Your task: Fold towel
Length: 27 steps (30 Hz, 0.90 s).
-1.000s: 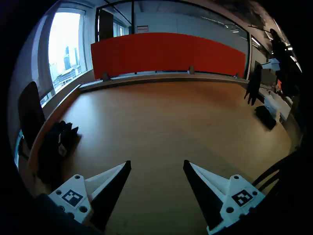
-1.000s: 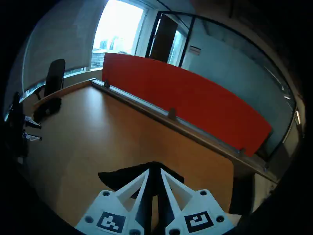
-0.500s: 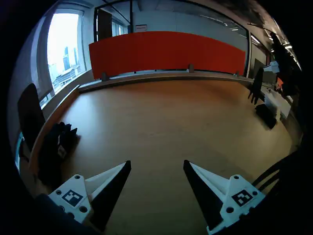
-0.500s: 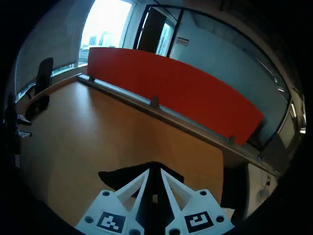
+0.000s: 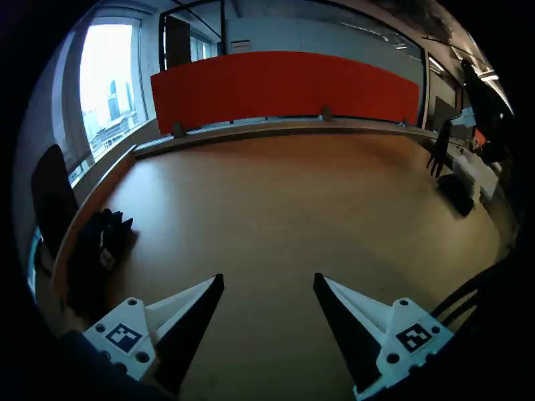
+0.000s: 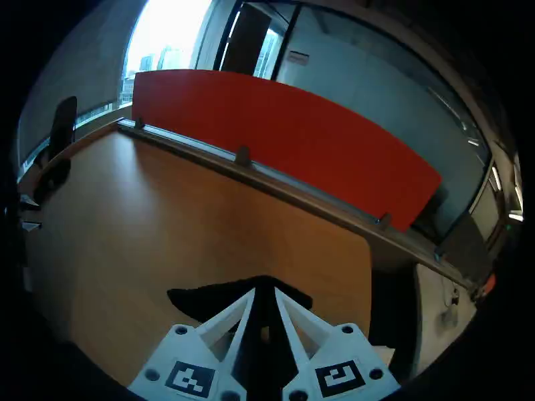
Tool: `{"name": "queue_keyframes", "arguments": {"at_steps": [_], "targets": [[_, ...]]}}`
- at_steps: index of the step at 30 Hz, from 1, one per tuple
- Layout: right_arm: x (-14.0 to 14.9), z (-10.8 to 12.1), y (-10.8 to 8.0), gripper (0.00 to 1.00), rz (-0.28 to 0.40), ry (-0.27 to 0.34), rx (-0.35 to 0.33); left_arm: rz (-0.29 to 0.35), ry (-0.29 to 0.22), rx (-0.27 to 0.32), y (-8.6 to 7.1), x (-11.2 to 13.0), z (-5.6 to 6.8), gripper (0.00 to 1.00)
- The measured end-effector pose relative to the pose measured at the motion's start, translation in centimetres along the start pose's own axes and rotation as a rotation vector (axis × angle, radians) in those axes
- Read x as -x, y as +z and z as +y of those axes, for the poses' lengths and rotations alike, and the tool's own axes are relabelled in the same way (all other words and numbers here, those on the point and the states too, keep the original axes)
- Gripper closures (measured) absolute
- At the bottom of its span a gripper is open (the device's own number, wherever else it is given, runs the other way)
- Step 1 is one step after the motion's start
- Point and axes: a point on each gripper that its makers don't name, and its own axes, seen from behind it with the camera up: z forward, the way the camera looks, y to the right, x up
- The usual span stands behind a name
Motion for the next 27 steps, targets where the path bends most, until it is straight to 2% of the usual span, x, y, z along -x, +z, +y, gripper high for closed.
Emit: {"name": "queue_keyframes", "arguments": {"at_steps": [8, 15, 27], "targets": [[1.2, 0.9, 0.3, 0.94, -0.019, 0.024, 0.010, -0.003, 0.005, 0.000, -0.1, -0.1, 0.3, 0.00], [2.5, 1.4, -0.5, 0.94, -0.034, 0.036, 0.017, -0.002, 0.007, 0.005, 0.1, -0.2, 0.7, 0.00], [8.2, 2.5, -2.8, 0.94, -0.107, 0.075, 0.044, -0.001, 0.016, 0.016, 0.0, -0.3, 1.2, 0.00]]}}
